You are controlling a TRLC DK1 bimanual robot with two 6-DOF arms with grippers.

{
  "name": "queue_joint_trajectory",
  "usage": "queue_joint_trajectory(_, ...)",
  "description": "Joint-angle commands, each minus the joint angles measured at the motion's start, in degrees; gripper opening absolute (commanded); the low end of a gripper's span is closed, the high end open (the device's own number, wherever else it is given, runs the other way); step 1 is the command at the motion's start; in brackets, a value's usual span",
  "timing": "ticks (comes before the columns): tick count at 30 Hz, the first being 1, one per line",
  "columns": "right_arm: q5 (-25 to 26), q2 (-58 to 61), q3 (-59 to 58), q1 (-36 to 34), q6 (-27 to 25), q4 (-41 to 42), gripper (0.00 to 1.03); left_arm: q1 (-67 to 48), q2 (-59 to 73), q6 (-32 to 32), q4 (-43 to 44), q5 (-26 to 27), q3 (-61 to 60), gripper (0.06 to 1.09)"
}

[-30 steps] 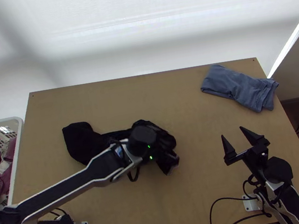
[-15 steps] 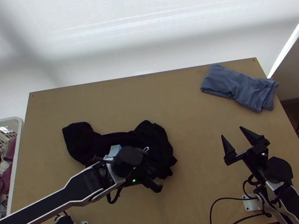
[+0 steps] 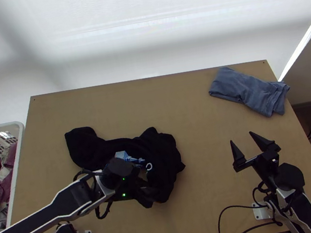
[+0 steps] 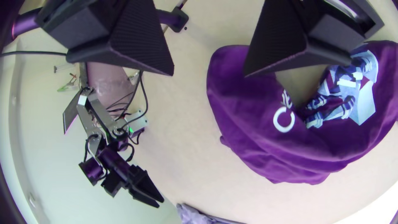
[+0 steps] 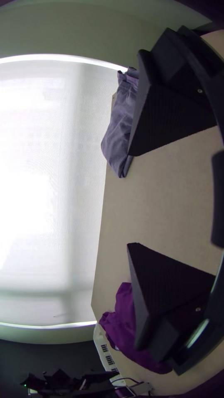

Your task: Fold the t-shirt

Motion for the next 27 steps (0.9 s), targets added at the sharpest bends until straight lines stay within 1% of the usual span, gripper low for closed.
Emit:
queue_joint_trajectory(1,0.4,-0.2,-0.6,0.6,0.2,0.8,0.99,5.4,-2.0,0.0,-0.5,2.6,3.0,0.91)
queue_joint_trajectory(3,0.4,-0.2,-0.6,0.6,0.2,0.8,0.99,9.6,-1.8,0.2,-1.0,3.4,4.3,0.91)
queue_joint_trajectory(5,0.4,-0.2,-0.6,0.6,0.2,0.8,0.99,14.3,-1.1,1.7,-1.9,4.5,5.8,0.91)
queue_joint_trajectory(8,0.4,-0.2,-0.6,0.6,0.2,0.8,0.99,21.6,0.4,5.0,-3.8,6.2,8.8,0.91)
queue_joint_trajectory(11,0.4,-0.2,-0.6,0.6,0.2,0.8,0.99,29.7,3.0,8.5,-6.7,9.5,12.2,0.9)
queue_joint_trajectory(14,0.4,-0.2,-0.6,0.6,0.2,0.8,0.99,36.0,7.6,14.3,-12.5,10.3,16.3,0.9)
queue_joint_trajectory(16,0.4,-0.2,-0.6,0.6,0.2,0.8,0.99,39.7,10.8,19.2,-16.7,10.2,18.9,0.89)
queue_joint_trajectory(17,0.4,-0.2,-0.6,0.6,0.2,0.8,0.99,41.2,12.1,22.1,-18.7,10.2,20.0,0.82)
queue_joint_trajectory(20,0.4,-0.2,-0.6,0.6,0.2,0.8,0.99,47.0,14.2,26.1,-19.2,10.0,22.3,0.5)
queue_joint_trajectory(21,0.4,-0.2,-0.6,0.6,0.2,0.8,0.99,48.6,14.7,28.4,-19.2,9.6,22.6,0.47)
queue_joint_trajectory(22,0.4,-0.2,-0.6,0.6,0.2,0.8,0.99,50.0,15.3,31.3,-19.3,9.0,22.6,0.47)
queue_joint_trajectory(24,0.4,-0.2,-0.6,0.6,0.2,0.8,0.99,52.1,16.7,36.7,-19.9,5.6,22.6,0.47)
queue_joint_trajectory(27,0.4,-0.2,-0.6,0.6,0.2,0.8,0.99,56.0,20.9,40.5,-20.1,3.1,23.9,0.48)
